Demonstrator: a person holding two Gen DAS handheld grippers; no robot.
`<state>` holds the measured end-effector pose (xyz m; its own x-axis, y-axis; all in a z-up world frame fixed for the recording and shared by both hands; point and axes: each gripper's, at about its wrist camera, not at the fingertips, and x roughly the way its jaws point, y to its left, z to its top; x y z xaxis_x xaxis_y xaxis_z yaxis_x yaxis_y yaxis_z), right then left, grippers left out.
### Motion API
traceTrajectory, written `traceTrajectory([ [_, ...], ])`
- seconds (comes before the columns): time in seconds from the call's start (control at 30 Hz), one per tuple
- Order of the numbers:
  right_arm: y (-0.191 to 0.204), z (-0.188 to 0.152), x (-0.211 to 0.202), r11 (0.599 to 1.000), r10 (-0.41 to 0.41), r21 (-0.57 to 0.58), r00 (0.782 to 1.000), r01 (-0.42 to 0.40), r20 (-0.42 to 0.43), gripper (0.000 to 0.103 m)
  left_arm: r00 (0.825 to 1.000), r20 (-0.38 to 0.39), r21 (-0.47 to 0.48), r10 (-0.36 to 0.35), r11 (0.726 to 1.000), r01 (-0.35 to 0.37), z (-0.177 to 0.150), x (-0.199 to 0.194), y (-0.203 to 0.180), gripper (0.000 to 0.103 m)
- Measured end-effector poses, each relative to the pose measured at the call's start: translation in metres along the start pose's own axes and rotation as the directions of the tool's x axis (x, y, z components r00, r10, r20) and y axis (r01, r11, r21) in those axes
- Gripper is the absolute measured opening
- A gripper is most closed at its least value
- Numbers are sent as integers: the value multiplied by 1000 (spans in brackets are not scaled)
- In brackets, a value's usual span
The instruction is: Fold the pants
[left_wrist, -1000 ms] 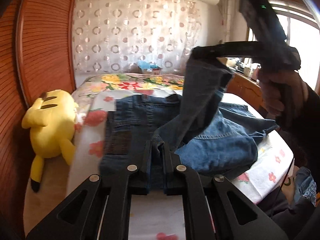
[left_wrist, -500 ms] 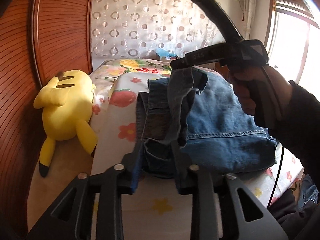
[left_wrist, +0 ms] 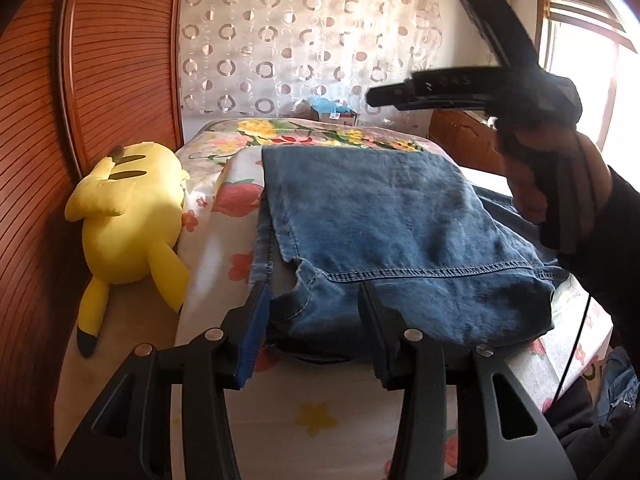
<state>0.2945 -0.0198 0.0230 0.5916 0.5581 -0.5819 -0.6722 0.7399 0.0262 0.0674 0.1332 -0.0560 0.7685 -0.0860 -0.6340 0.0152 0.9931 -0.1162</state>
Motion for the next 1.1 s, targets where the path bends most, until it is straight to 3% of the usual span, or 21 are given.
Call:
traceTrajectory([
  [0.03, -2, -5, -3, 1000, -7, -4, 1000, 7, -3, 51, 1000, 0, 2, -2, 1000, 2, 0, 1, 0, 47],
  [0.1, -6, -14, -12, 1000, -24, -3, 1000, 24, -10, 51, 1000, 1, 0, -7, 1000, 7, 1, 2, -1, 62],
  [0.13, -9, -21, -18, 1000, -26, 1, 1000, 26, -10, 51, 1000, 5, -4, -13, 1000, 13, 1, 1, -1, 76],
  [0.17, -12, -28, -24, 1000, -28, 7, 1000, 28, -12, 51, 1000, 9, -9, -21, 1000, 21, 1, 1, -2, 79],
  [0.57, -40, -99, -108, 994, -89, 67, 996, 89, -14, 51, 1000, 15, 36, -22, 999, 22, 9, 7, -32, 79],
  [0.87, -48, -135, -161, 987, -124, 99, 992, 124, 0, 51, 998, 4, 77, -59, 995, 58, 14, 13, -62, 79],
  [1.1, -61, -163, -203, 970, -204, 138, 979, 200, 12, 56, 994, -22, 99, -105, 989, 107, 14, 27, -89, 79],
])
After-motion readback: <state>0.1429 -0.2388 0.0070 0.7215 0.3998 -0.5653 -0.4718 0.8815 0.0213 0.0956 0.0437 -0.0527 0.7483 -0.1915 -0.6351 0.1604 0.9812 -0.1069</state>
